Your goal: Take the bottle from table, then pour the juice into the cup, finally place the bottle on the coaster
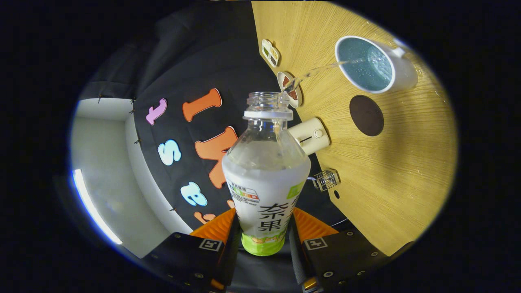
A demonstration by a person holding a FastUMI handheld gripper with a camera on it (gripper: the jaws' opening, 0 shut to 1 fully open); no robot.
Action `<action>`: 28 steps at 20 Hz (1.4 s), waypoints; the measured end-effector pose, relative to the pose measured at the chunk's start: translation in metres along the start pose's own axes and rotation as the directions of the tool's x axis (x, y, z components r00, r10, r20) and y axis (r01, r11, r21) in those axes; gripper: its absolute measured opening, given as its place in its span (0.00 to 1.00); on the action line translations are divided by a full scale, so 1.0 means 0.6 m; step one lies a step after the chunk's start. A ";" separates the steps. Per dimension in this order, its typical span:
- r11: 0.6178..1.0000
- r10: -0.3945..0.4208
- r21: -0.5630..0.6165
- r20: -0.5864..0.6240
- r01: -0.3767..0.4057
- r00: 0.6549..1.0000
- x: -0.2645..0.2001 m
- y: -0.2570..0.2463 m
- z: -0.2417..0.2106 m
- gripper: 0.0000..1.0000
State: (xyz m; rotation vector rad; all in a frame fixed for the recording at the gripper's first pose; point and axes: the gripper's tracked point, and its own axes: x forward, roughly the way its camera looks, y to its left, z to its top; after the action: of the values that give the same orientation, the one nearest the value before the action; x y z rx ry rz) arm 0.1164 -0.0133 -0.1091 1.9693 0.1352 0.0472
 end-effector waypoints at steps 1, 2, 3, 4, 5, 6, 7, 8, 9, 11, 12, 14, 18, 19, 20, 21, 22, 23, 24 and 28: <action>1.000 0.003 0.008 0.001 -0.003 1.000 0.000 0.002 0.000 0.58; 1.000 0.007 0.017 0.002 -0.007 1.000 0.000 0.004 -0.001 0.58; 1.000 0.008 0.022 0.003 -0.008 1.000 -0.001 0.003 -0.001 0.58; 1.000 0.003 0.023 0.005 -0.003 1.000 0.000 -0.001 -0.001 0.58; 1.000 0.000 0.026 0.006 0.000 1.000 0.001 -0.003 -0.002 0.58; 0.999 0.004 0.034 0.008 -0.004 1.000 0.002 -0.001 -0.002 0.58; 0.999 0.010 0.043 0.013 -0.010 1.000 0.000 0.003 0.001 0.58; 0.999 0.010 0.050 0.014 -0.011 1.000 -0.001 0.004 0.002 0.58; 0.999 0.011 0.053 0.016 -0.012 1.000 -0.002 0.004 0.002 0.58; 0.998 0.012 0.057 0.020 -0.013 1.000 -0.001 0.008 0.001 0.58; 0.998 0.013 0.061 0.019 -0.014 1.000 0.000 0.010 0.002 0.58; 0.997 0.018 0.073 0.019 -0.019 1.000 -0.001 0.013 0.001 0.58; 0.995 0.013 0.096 0.028 -0.016 1.000 0.000 0.009 0.008 0.58; 0.994 0.015 0.104 0.030 -0.018 0.999 0.002 0.011 0.007 0.58; 0.994 0.016 0.111 0.033 -0.020 0.999 0.001 0.013 0.009 0.58; 0.993 0.015 0.116 0.040 -0.020 0.999 -0.002 0.013 0.011 0.58; 0.993 0.013 0.120 0.040 -0.017 0.999 0.001 0.013 0.013 0.58; 0.992 0.015 0.127 0.041 -0.020 0.999 -0.001 0.014 0.015 0.58; 0.990 0.021 0.140 0.044 -0.027 0.999 0.000 0.016 0.017 0.58; 0.986 0.031 0.164 0.037 -0.036 0.999 0.006 0.023 0.018 0.58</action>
State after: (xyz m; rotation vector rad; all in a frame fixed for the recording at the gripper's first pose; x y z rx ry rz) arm 0.1218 -0.0280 -0.1006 2.1368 0.0855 0.0245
